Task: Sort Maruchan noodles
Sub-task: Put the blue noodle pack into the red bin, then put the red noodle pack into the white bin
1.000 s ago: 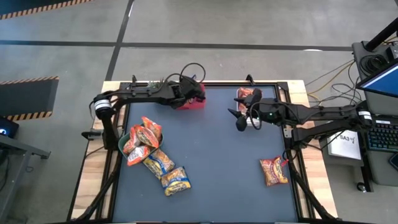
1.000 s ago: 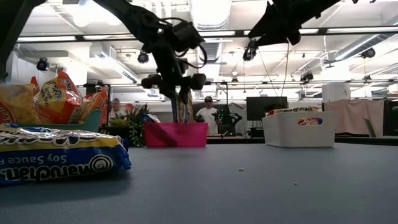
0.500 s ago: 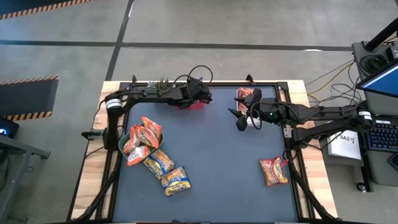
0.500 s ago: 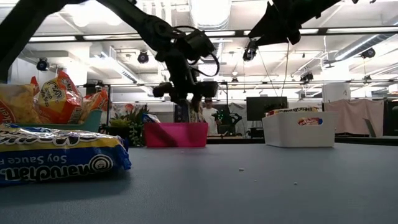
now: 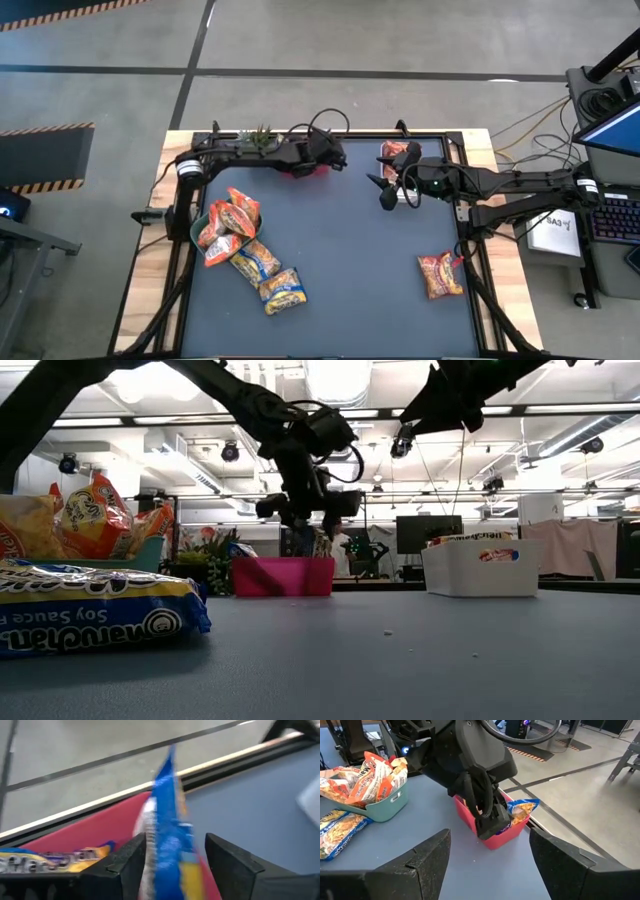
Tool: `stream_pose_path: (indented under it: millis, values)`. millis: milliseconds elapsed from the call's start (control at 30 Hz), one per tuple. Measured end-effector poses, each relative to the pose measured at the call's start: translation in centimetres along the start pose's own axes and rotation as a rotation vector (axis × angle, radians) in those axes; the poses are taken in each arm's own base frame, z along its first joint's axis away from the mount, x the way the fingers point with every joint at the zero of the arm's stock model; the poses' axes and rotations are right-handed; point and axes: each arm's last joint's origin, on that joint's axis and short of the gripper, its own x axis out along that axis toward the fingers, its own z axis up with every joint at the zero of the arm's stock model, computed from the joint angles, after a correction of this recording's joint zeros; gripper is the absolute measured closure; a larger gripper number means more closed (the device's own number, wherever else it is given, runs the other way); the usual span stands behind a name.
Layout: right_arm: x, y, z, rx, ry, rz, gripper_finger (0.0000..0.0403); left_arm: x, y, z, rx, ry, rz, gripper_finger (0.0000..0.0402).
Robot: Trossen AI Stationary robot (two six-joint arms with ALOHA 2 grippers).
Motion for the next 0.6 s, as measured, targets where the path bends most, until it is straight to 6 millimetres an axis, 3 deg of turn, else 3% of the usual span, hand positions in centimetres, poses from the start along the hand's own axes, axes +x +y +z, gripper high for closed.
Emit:
stream_pose_path:
  millis: [367,500,600]
  values:
    - [0.0,0.0,0.0,0.0,0.0,-0.001,0.0149,-2.8,-1.6,0.7,0.148,0.015,-0.051,0.0183]
    - [0.0,0.0,-0.1,0.0,0.002,-0.001,0.0146,-5.5,-1.5,1.3,0.287,0.057,-0.02,0.0182]
    - [0.1,0.0,-0.1,0.002,0.004,-0.001,0.0145,-8.4,-2.1,0.6,0.438,0.071,-0.054,0.0182]
